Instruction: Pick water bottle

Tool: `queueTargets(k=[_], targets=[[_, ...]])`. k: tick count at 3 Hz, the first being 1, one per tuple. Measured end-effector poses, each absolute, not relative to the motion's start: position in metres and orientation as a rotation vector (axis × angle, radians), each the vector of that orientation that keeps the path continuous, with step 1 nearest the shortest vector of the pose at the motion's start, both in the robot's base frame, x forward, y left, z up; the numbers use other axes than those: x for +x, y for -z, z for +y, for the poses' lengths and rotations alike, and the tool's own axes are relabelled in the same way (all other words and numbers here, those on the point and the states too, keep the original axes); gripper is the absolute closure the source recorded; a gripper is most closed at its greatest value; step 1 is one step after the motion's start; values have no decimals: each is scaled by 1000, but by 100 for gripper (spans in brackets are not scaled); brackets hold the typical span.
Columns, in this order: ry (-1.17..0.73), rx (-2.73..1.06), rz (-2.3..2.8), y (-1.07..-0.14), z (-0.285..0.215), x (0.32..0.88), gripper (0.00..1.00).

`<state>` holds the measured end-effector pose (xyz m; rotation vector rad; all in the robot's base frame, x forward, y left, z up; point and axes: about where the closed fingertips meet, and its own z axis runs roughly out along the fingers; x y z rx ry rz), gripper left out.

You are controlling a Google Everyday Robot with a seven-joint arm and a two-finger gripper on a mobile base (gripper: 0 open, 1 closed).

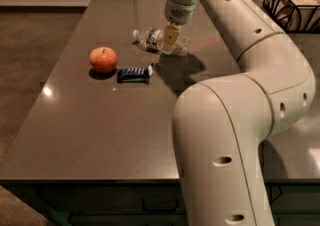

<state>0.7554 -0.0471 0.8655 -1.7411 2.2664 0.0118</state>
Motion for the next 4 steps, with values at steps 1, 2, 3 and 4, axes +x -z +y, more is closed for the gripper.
queueTargets(k=[1,2,3,4], targets=[[-18,-1747,2243,-875,-48,754,62],[-45,-1744,2206,-893,-50,747,86],[-69,-1744,2158,-916,-53,736,100],[-84,-1748,2096,-943,-54,724,100]])
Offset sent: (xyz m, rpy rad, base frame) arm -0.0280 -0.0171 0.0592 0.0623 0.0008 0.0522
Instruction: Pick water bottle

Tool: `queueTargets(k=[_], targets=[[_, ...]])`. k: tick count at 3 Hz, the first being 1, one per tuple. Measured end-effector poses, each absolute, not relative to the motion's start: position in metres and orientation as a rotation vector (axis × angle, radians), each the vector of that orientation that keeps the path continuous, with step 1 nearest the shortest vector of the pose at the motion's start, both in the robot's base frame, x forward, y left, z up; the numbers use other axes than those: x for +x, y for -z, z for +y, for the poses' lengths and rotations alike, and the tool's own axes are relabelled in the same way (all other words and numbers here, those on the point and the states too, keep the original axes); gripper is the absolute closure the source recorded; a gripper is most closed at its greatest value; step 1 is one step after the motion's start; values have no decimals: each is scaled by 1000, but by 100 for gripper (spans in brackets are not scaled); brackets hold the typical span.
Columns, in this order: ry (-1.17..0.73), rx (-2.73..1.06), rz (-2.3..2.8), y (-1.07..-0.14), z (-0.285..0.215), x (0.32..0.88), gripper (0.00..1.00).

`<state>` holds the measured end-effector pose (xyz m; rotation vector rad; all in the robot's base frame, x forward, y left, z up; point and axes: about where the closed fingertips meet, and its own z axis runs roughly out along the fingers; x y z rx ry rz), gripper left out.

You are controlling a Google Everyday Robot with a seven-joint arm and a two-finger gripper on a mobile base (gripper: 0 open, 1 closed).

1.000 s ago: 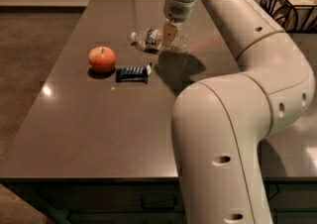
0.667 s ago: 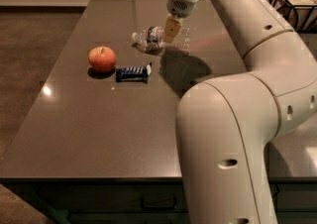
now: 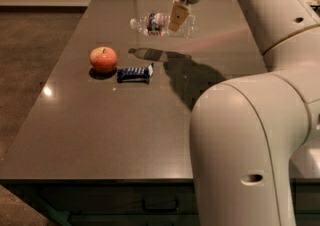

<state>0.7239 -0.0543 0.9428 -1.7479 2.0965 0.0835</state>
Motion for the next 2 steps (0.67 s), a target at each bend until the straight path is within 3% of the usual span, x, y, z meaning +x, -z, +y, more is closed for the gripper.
queueTargets(k=[2], targets=[[-103,-1750,1997,-986,-60,699,100]])
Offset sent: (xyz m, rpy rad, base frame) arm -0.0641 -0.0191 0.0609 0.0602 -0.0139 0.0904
